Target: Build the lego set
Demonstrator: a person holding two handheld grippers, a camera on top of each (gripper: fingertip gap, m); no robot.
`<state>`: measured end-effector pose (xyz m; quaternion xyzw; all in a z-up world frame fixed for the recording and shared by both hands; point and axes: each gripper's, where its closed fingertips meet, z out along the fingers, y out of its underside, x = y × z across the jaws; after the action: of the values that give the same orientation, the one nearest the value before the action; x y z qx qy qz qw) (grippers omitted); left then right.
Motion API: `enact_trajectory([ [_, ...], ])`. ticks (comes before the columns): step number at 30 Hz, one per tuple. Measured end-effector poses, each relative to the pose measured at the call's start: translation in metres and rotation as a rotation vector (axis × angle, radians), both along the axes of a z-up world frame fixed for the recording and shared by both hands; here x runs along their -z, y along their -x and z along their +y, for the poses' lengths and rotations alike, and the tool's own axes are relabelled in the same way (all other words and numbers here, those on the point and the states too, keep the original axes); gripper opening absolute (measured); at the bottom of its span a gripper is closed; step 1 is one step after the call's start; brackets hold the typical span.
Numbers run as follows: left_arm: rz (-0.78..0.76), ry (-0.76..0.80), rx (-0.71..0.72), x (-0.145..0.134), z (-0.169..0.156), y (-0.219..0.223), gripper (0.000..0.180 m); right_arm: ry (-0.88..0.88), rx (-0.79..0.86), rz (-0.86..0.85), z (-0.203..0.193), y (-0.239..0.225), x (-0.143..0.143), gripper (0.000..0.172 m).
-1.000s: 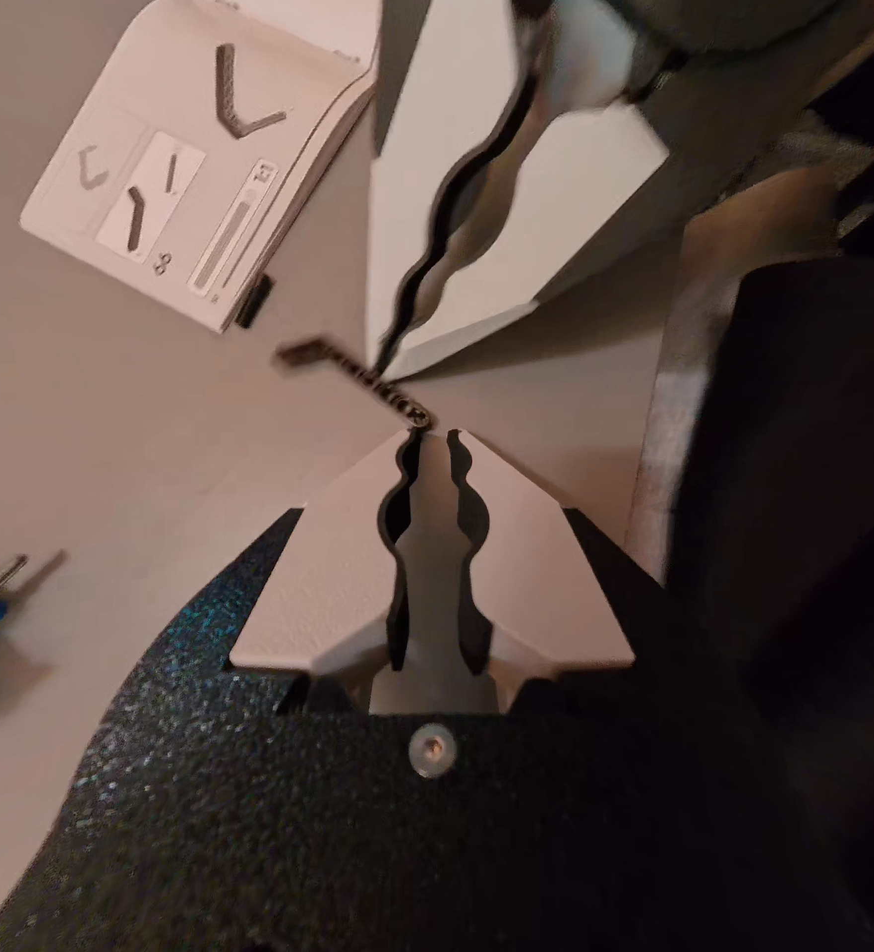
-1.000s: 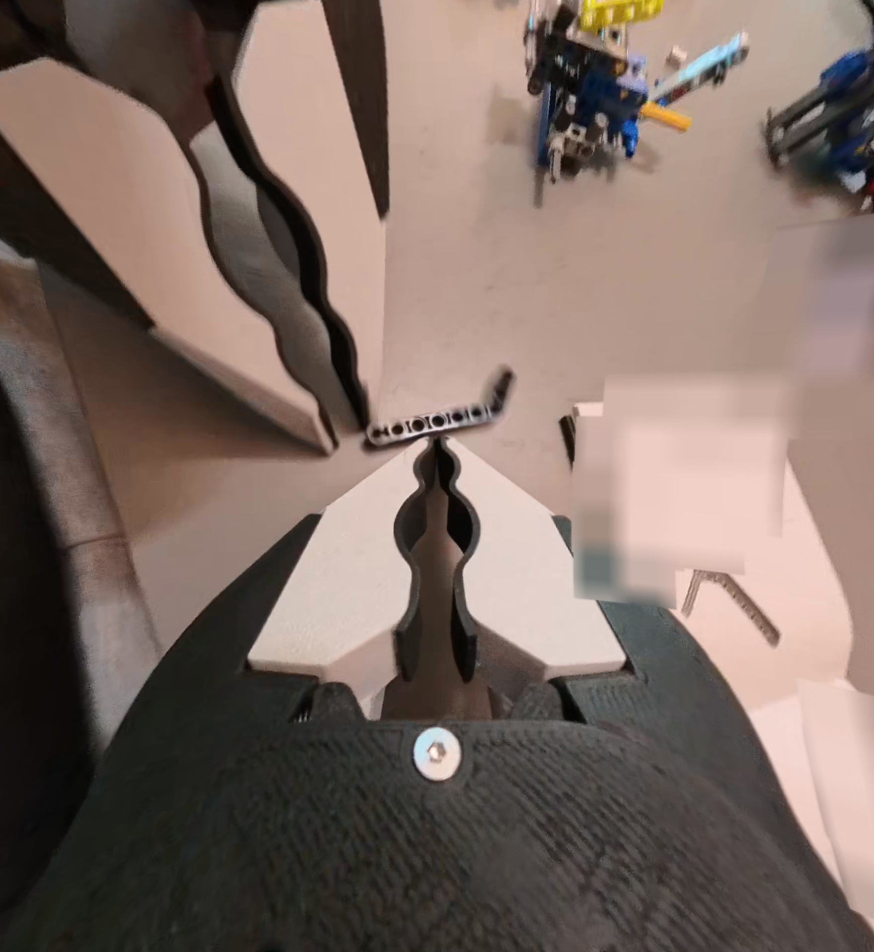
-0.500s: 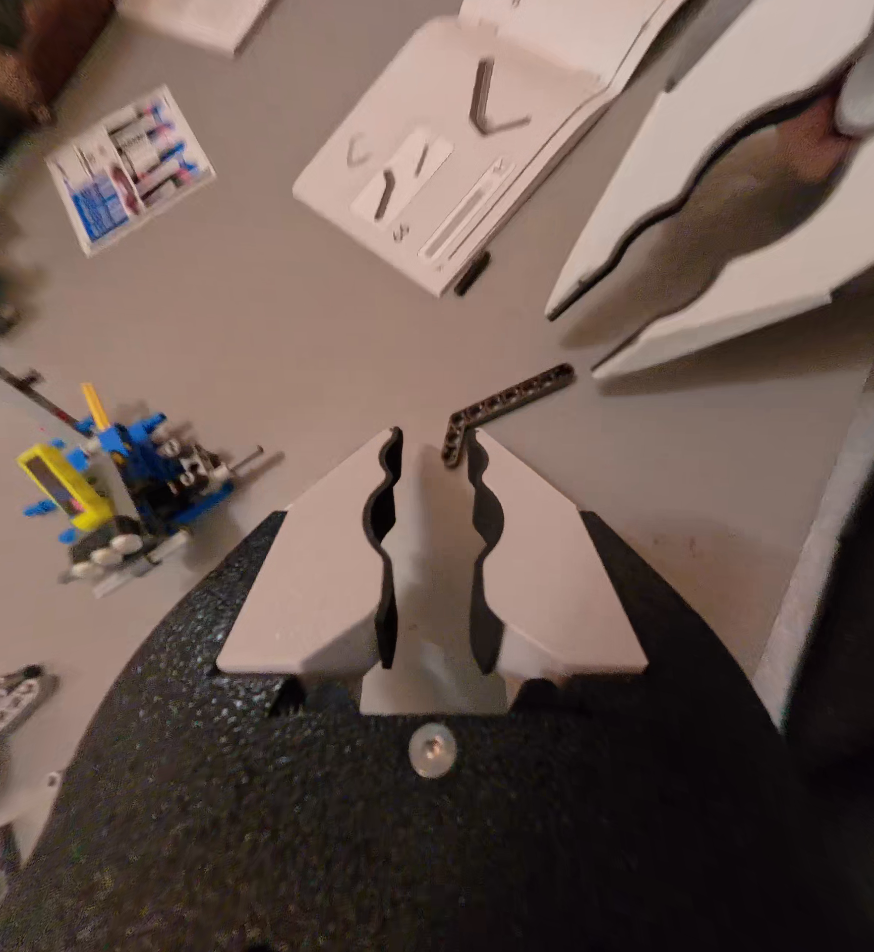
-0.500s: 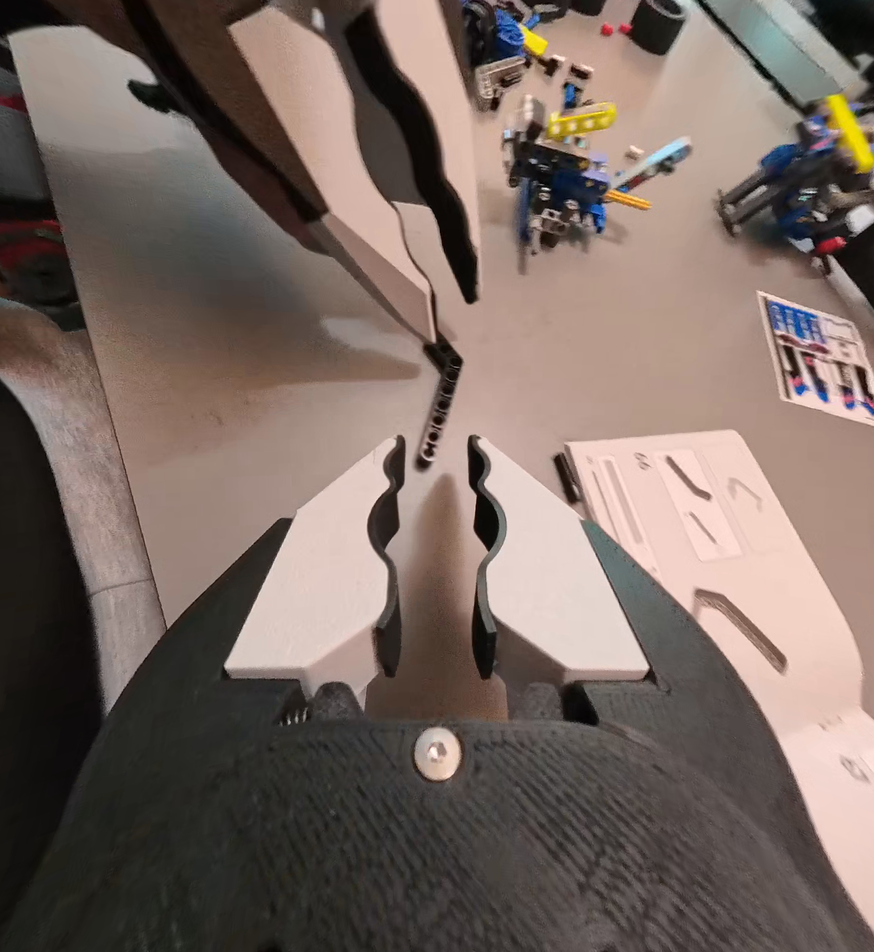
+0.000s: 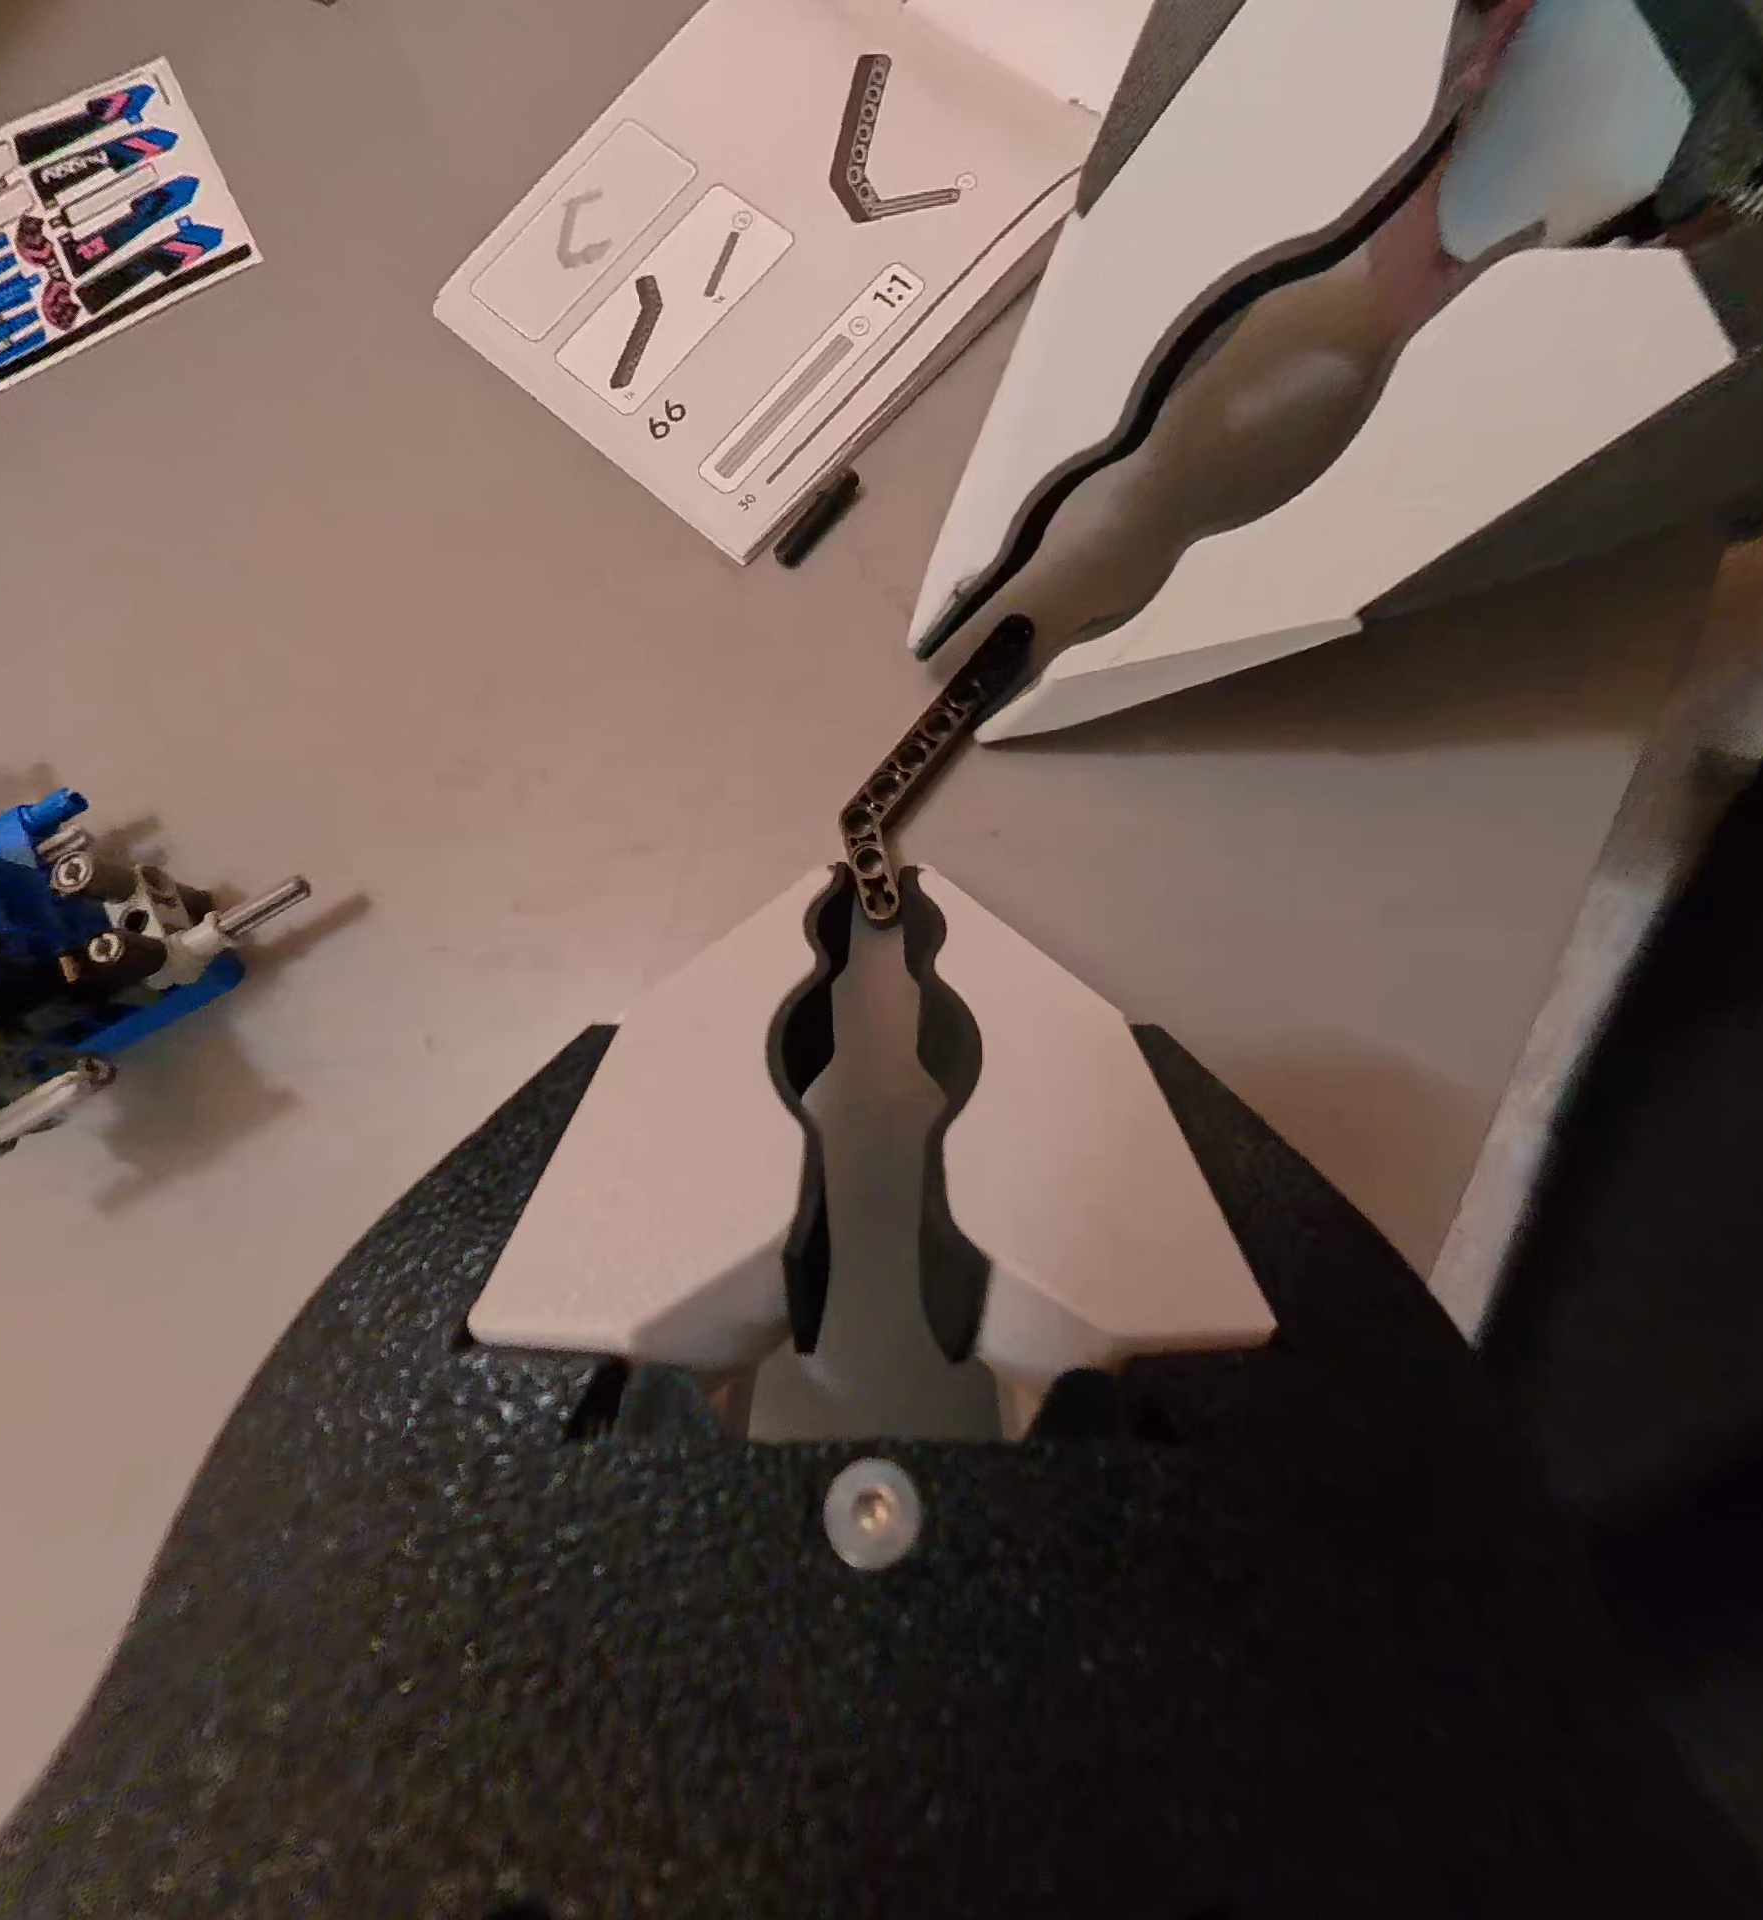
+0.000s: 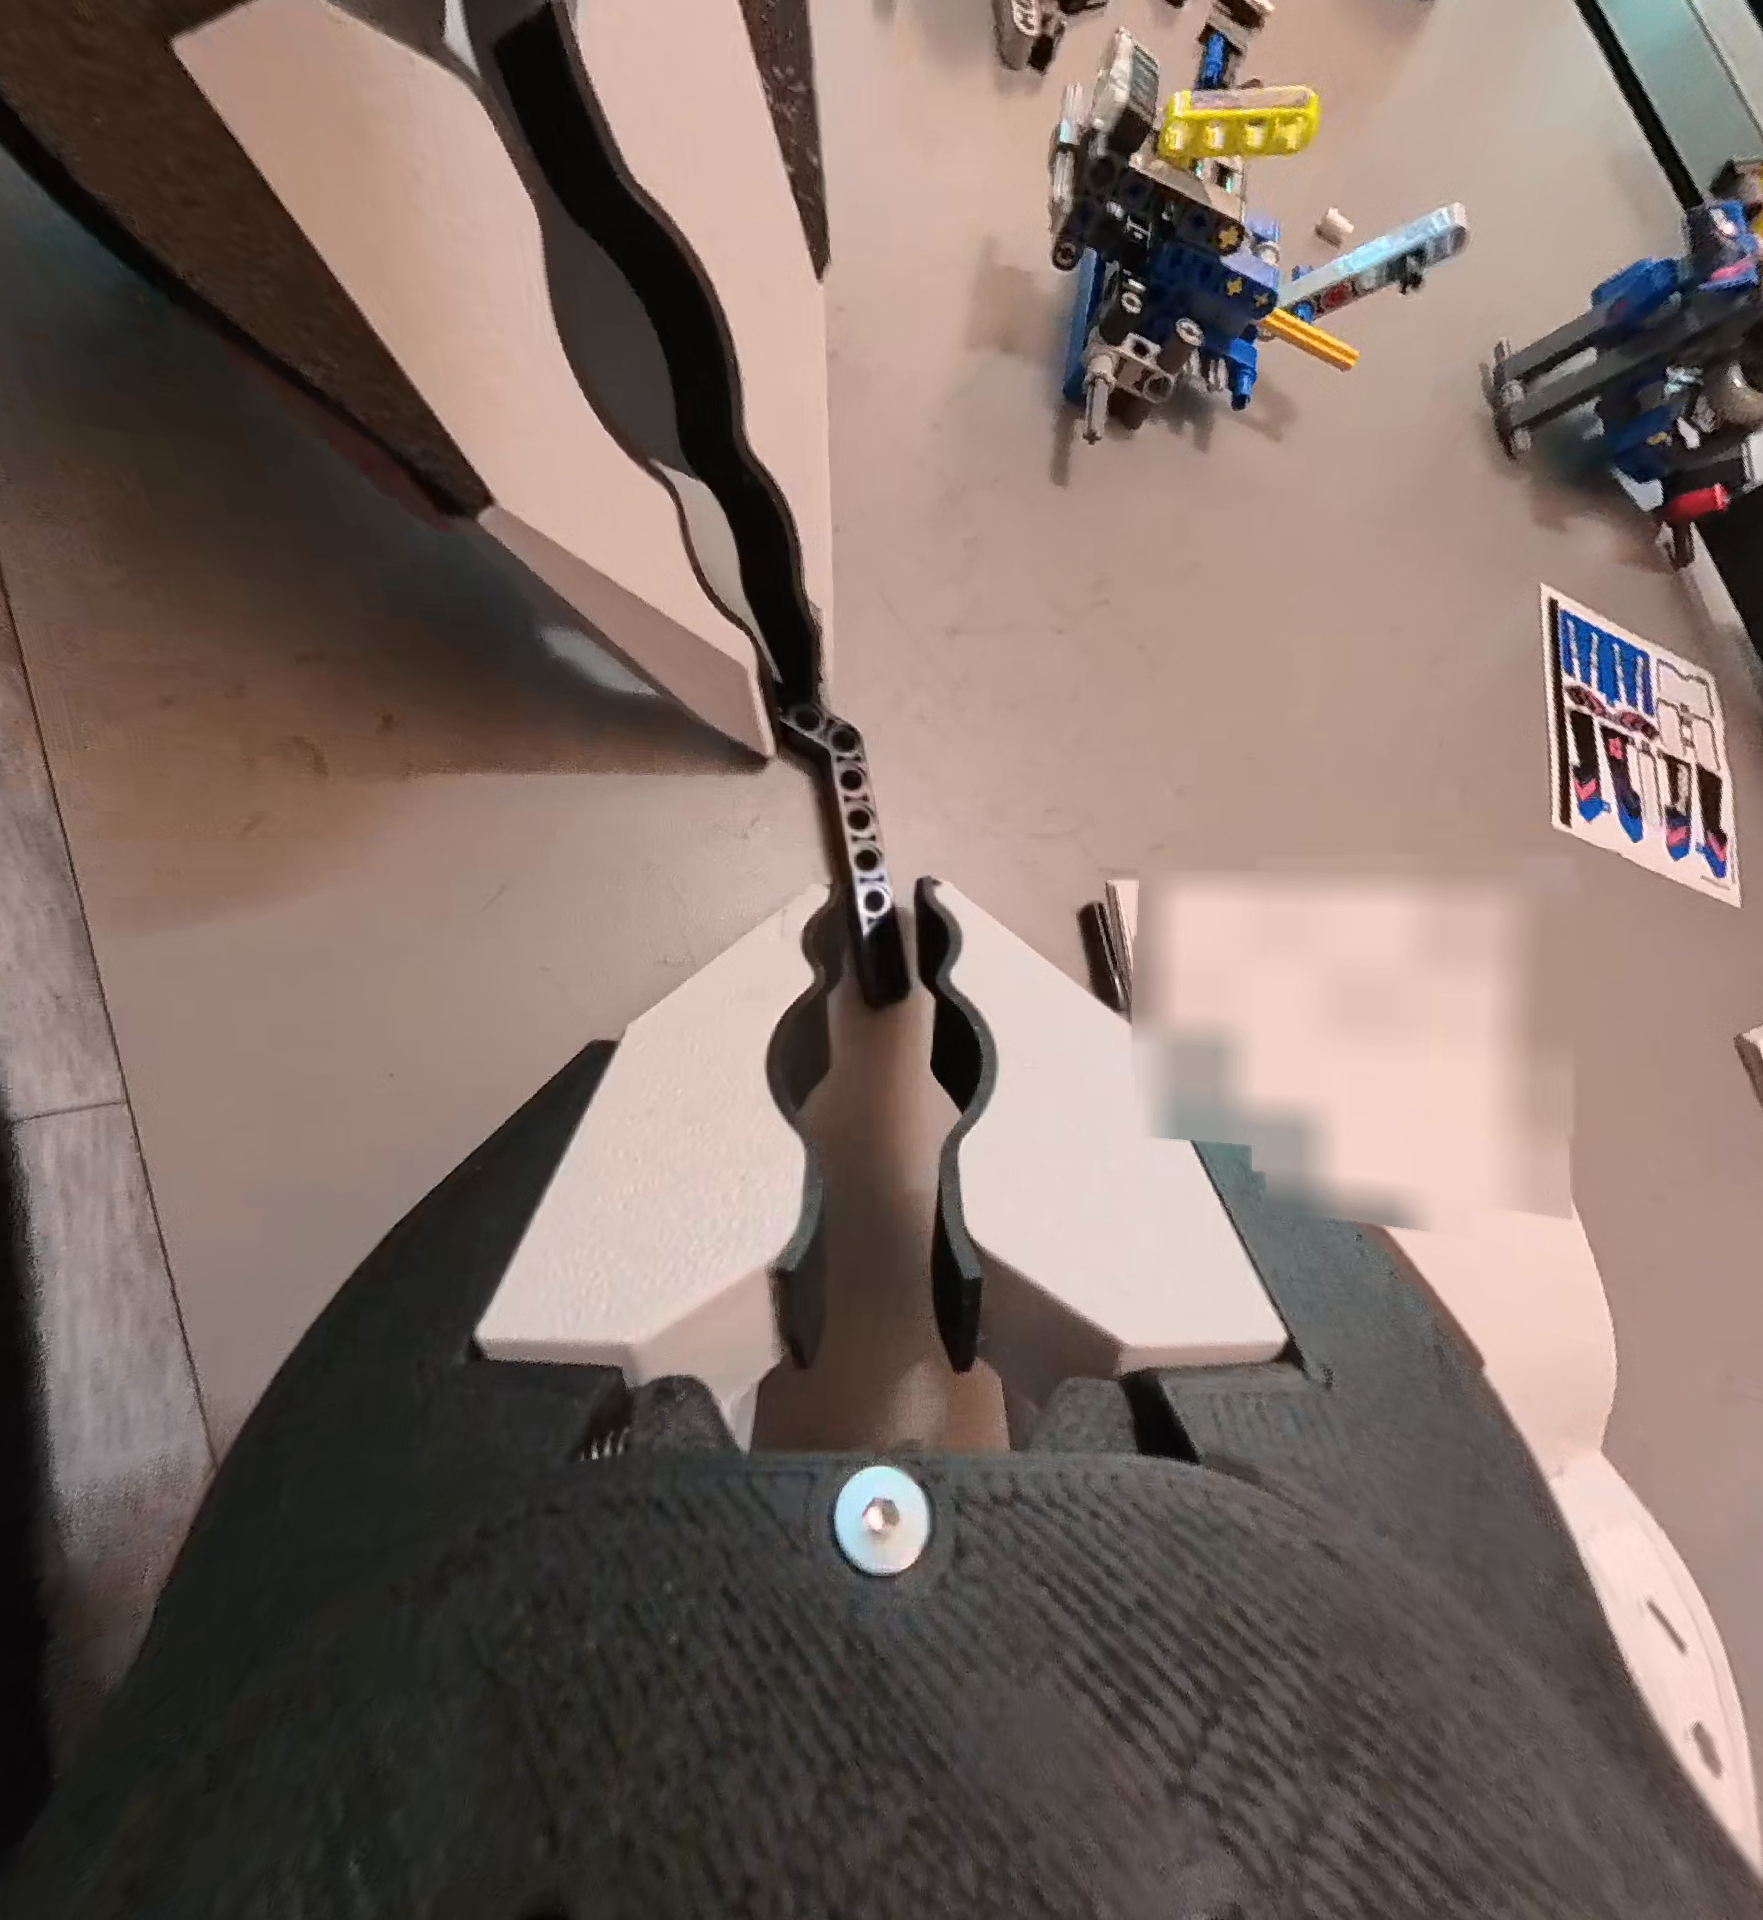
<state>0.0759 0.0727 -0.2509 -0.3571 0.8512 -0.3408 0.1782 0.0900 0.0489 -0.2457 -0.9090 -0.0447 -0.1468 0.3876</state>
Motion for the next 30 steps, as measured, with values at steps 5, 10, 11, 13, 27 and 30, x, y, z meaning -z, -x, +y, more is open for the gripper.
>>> enact_trajectory([
  [5,-0.022,-0.013,-0.01,-0.001,0.003,0.001,0.007,-0.001,-0.03,0.011,0.005,-0.002,0.001,0.007],
  [10,-0.121,0.042,-0.052,-0.025,0.031,-0.001,0.008,-0.043,-0.044,0.019,0.003,0.0,0.0,0.006],
  [11,-0.156,0.043,-0.078,-0.032,0.044,-0.004,0.007,-0.045,-0.053,0.016,0.003,0.001,0.0,0.006],
  [13,-0.224,0.014,-0.174,-0.046,0.084,-0.01,0.006,-0.053,-0.052,0.022,0.003,0.001,0.0,0.006],
  [27,-0.057,-0.159,-0.459,-0.042,0.338,-0.029,0.002,-0.053,-0.055,0.056,0.003,0.001,0.0,0.006],
  [30,0.056,-0.268,-0.336,-0.022,0.356,-0.043,0.003,-0.053,-0.056,0.05,0.003,0.001,0.0,0.006],
])
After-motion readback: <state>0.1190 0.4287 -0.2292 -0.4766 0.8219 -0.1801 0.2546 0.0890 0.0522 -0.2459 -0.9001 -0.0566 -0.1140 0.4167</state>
